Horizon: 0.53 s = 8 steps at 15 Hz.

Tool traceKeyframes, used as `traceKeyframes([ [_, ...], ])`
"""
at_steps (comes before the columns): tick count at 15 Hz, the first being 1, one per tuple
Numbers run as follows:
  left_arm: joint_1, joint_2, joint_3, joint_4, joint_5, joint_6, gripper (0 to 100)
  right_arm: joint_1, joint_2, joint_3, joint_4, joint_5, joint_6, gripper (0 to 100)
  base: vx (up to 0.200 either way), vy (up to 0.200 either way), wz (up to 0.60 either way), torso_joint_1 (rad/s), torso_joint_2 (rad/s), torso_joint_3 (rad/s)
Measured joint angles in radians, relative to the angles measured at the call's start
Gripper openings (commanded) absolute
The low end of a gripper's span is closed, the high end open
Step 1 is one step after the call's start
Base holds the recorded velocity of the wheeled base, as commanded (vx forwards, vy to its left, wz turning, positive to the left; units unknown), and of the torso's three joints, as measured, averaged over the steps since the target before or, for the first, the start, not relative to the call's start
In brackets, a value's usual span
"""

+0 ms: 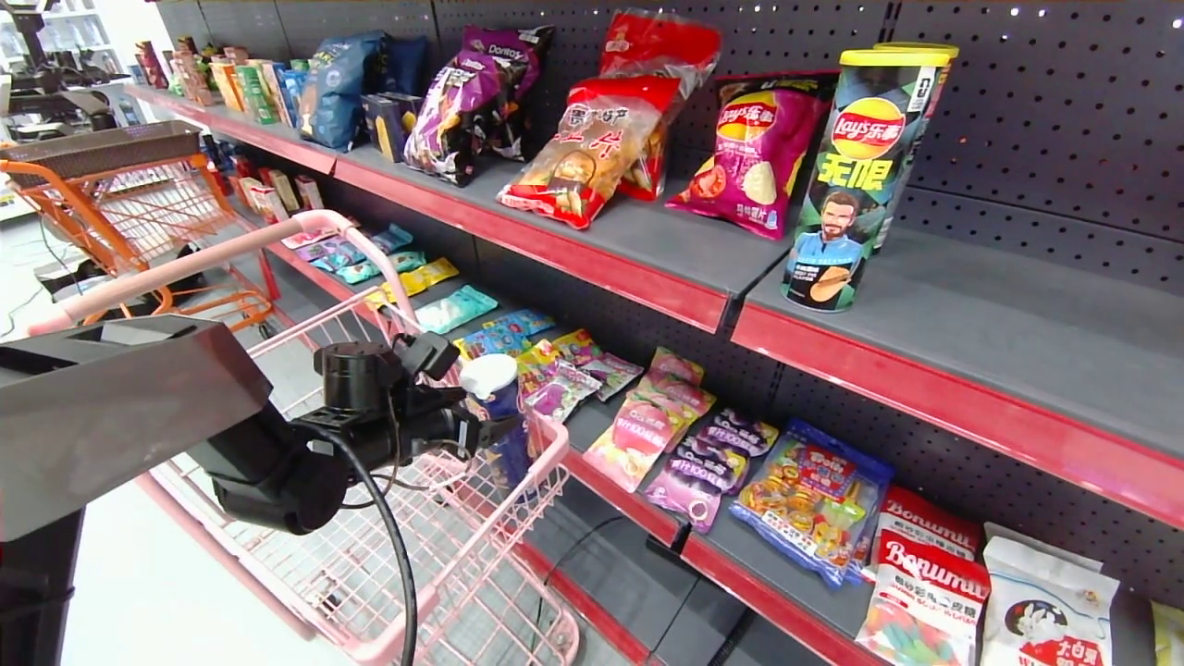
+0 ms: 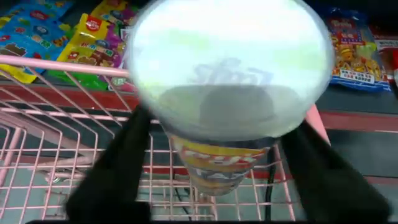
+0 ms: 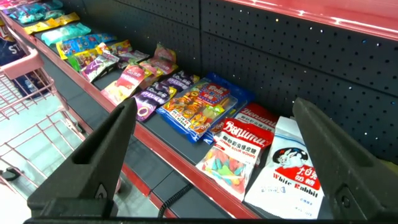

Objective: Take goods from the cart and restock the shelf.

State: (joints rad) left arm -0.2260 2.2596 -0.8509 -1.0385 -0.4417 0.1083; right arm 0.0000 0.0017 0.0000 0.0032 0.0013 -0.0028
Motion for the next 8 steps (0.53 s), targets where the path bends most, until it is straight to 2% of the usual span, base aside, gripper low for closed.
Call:
traceKeyframes([
  [5, -0.008, 0.001, -0.001, 0.005, 0.009, -0.010, 0, 0.000, 0.000, 0.000, 0.000, 0.000, 0.001, 100, 0.000, 0.000, 0.00, 0.000, 0.00, 0.000],
  [8, 0.003, -0.084, 0.019, 0.046, 0.023, -0.055, 0, 0.000, 0.000, 0.000, 0.000, 0.000, 0.001, 100, 0.000, 0.000, 0.00, 0.000, 0.00, 0.000],
])
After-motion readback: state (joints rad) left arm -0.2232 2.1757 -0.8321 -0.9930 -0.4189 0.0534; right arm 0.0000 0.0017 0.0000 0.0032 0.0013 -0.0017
